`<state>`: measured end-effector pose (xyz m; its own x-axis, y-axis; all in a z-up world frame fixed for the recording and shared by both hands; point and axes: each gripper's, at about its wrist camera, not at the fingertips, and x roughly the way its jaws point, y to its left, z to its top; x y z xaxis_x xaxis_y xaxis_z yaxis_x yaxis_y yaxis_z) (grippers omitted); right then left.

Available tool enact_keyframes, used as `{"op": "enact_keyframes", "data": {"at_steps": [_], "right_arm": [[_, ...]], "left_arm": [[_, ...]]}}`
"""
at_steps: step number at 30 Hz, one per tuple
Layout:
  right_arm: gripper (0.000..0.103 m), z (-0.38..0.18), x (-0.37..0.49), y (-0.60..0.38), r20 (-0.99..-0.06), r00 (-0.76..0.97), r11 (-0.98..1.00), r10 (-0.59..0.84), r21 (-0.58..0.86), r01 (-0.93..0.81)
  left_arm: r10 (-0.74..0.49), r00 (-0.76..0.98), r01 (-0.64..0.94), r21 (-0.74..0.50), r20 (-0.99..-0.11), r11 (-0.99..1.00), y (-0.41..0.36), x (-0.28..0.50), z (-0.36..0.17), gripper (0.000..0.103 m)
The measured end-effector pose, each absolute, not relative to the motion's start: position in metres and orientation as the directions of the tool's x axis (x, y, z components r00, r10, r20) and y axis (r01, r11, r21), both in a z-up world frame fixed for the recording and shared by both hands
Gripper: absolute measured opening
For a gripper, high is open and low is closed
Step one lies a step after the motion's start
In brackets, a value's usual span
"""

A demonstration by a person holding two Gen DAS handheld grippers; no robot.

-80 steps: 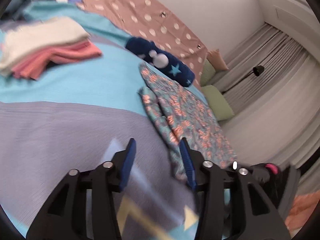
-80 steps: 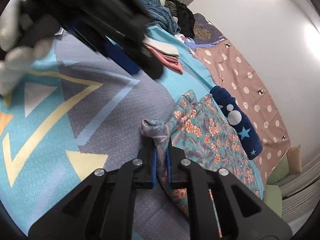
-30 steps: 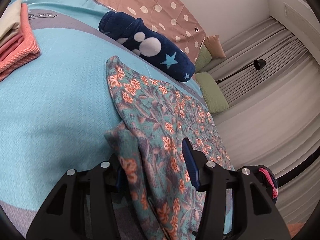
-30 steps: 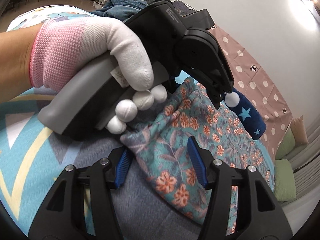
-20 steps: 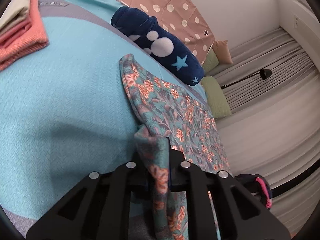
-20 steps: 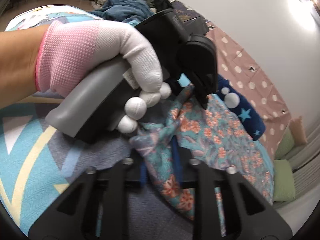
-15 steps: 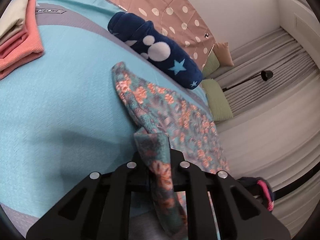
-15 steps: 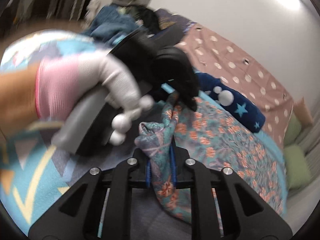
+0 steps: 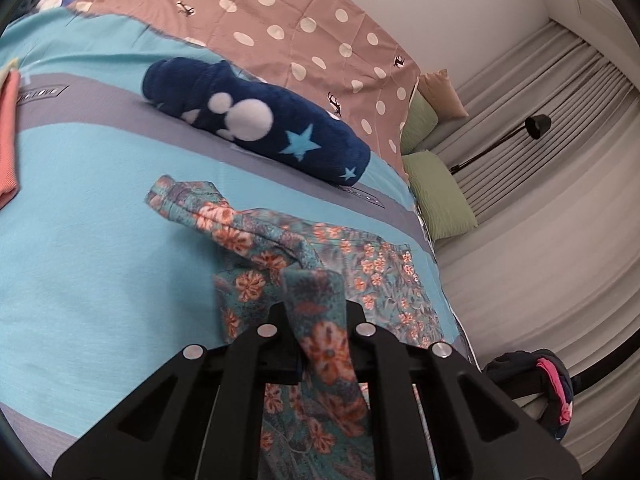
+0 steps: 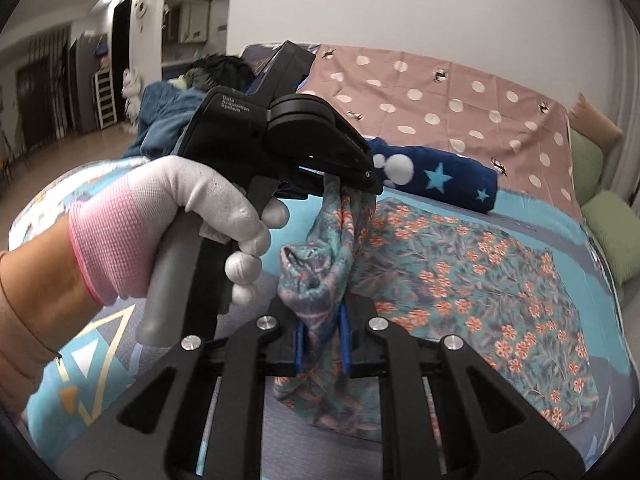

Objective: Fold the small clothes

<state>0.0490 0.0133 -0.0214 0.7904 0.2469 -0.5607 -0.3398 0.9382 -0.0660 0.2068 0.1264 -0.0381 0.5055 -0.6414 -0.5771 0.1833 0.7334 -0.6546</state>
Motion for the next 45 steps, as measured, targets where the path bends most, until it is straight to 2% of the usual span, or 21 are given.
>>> {"op": "enact_keyframes", "data": {"at_steps": [8,17,26,36,39,41,44,45], "right_arm": [[0.012,-0.012,0.054,-0.048,-0.554,0.788,0.957,0.27,0.061,-0.285],[0.011,-0.019,0.058,-0.138,-0.567,0.781,0.962,0.263,0.215,-0.168],[0.011,-0.038,0.053,-0.216,-0.576,0.782,0.938,0.238,0.345,-0.032],[0.011,-0.058,0.047,-0.267,-0.594,0.774,0.9,0.219,0.43,0.075],[0.011,-0.064,0.048,-0.275,-0.605,0.765,0.889,0.221,0.448,0.097],[0.011,-0.07,0.048,-0.279,-0.614,0.752,0.876,0.239,0.47,0.106],[0.011,-0.08,0.047,-0.284,-0.628,0.734,0.863,0.258,0.491,0.117],[0.011,-0.082,0.047,-0.286,-0.63,0.73,0.857,0.266,0.501,0.12]], "left_arm": [[-0.607,0.505,0.206,-0.597,-0.614,0.776,0.072,0.209,-0.019,0.008],[-0.625,0.447,0.247,-0.583,-0.64,0.774,-0.007,0.221,-0.02,0.008],[-0.571,0.374,0.342,-0.464,-0.731,0.817,-0.101,0.226,-0.025,0.008],[-0.52,0.341,0.441,-0.356,-0.783,0.824,-0.162,0.23,-0.033,0.008],[-0.477,0.33,0.473,-0.295,-0.814,0.83,-0.179,0.233,-0.038,0.011],[-0.457,0.33,0.483,-0.268,-0.826,0.834,-0.188,0.235,-0.039,0.025],[-0.485,0.346,0.531,-0.258,-0.803,0.807,-0.199,0.231,-0.029,0.037],[-0.497,0.352,0.547,-0.256,-0.793,0.797,-0.201,0.227,-0.025,0.037]]}}
